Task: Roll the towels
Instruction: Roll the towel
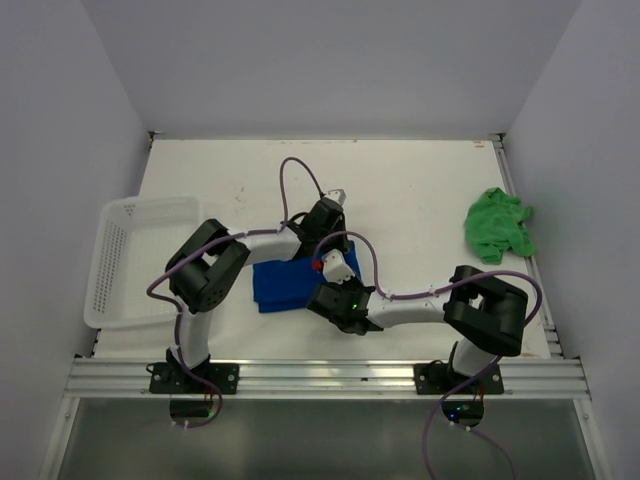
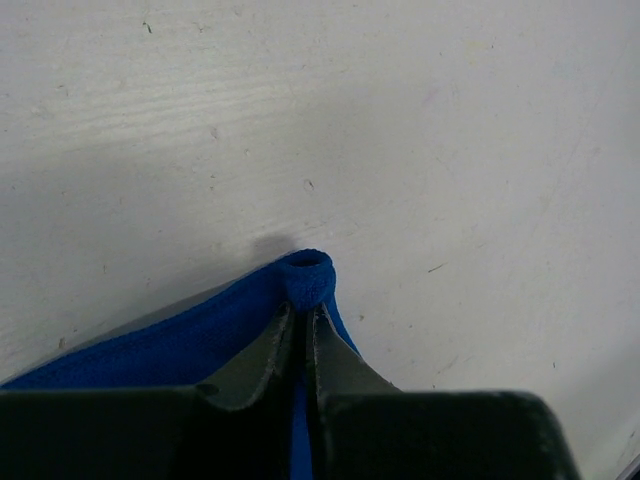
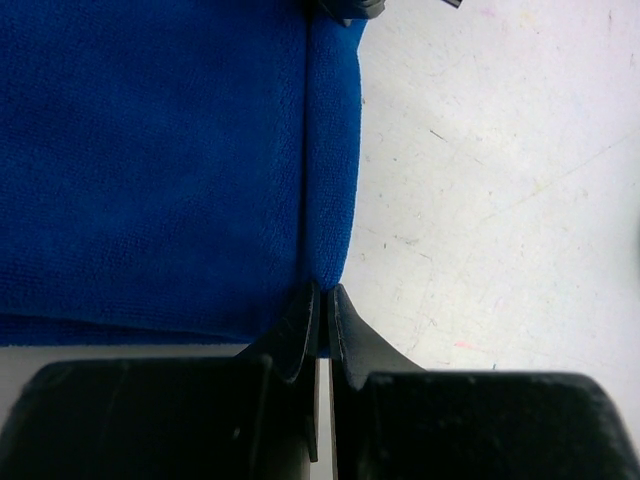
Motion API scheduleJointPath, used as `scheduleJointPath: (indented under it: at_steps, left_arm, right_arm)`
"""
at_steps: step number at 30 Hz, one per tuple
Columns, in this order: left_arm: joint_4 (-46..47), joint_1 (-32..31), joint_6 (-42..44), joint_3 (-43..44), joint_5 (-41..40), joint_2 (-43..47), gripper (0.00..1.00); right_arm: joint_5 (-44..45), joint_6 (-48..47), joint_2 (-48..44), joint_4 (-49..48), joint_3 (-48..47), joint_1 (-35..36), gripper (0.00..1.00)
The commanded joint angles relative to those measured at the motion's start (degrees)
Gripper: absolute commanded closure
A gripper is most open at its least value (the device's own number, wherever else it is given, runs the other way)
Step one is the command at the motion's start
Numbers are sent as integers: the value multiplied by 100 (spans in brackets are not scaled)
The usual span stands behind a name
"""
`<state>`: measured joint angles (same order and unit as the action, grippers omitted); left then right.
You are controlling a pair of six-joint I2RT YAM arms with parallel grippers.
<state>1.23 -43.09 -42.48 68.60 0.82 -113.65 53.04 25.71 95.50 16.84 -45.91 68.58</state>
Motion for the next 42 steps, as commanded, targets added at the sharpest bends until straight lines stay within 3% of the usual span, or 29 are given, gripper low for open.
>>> scheduleJointPath:
  at_steps: [1, 12, 23, 35, 42]
  left_arm:
    - [368, 143, 56, -136, -302, 273, 100]
    - [413, 161, 82, -417, -416, 237, 100]
    - [492, 161, 126, -620, -469, 229, 100]
    - [492, 161, 161, -637, -513, 273, 100]
    - [483, 169, 143, -663, -548, 316, 100]
  right_arm:
    - [-39, 188, -93, -207, 65, 51, 100]
    - [-232, 276, -41, -454, -5, 24, 100]
    - [58, 803, -242, 118, -287, -46, 100]
    - [-337, 900, -858, 13, -322, -266, 100]
    - [-716, 821, -507, -154, -349, -327, 100]
